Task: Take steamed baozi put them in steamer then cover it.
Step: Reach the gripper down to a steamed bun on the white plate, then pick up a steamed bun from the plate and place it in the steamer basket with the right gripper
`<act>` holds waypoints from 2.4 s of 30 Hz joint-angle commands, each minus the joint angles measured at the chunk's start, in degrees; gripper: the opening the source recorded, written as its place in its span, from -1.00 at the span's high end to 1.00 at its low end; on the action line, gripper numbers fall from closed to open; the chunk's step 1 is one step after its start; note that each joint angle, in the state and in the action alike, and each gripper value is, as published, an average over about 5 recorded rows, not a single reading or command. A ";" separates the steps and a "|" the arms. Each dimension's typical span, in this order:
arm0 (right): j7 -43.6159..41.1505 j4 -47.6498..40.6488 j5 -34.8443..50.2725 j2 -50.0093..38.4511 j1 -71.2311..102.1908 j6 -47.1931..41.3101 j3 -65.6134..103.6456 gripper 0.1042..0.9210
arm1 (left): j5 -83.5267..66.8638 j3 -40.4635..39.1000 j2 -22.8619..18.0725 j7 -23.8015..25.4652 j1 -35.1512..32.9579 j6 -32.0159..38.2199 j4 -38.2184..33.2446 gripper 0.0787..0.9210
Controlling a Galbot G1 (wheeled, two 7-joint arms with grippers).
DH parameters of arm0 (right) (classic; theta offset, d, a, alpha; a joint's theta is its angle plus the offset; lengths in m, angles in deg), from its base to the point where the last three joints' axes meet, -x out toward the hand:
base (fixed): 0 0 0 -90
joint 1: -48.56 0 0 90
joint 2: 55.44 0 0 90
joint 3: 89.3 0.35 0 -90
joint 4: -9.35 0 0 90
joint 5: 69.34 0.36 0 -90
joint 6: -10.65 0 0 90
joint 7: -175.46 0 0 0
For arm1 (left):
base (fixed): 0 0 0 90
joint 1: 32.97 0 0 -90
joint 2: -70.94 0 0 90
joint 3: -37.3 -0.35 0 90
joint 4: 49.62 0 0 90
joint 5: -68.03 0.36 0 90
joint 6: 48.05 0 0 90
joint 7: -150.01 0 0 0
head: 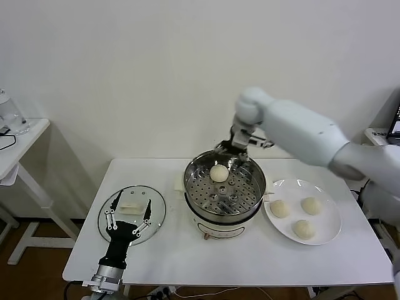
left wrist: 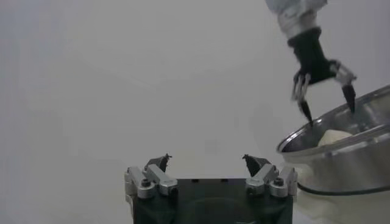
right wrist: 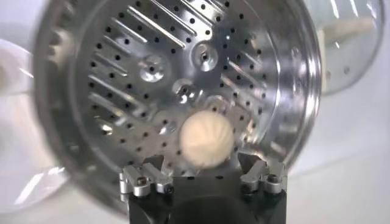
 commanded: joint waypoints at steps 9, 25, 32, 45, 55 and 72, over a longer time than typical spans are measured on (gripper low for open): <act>5.12 2.21 24.13 -19.45 3.35 -23.12 -14.27 -0.76 | 0.24 -0.55 0.15 -0.46 0.96 -0.12 1.36 -0.77; 8.05 -6.45 18.18 -10.04 15.19 -23.40 -5.83 -0.76 | 0.28 0.11 0.16 -0.59 0.34 0.49 1.58 -0.77; 7.63 -10.15 15.21 -6.44 17.93 -22.50 -3.40 -0.76 | 0.35 0.38 0.43 -0.69 -0.05 0.98 1.81 -0.77; 7.19 -15.14 12.42 -2.86 20.65 -21.08 -1.03 -0.76 | 0.57 0.45 0.78 -0.86 -0.02 1.56 2.39 -0.77; 6.90 -15.20 10.98 -2.33 20.42 -20.91 -1.29 -0.58 | 0.59 0.51 0.85 -0.57 -0.01 1.87 2.46 -0.77; -3.37 -7.88 12.79 -5.22 1.48 -19.57 -7.35 -0.47 | 0.05 -0.15 1.57 0.88 0.97 0.76 1.47 -0.77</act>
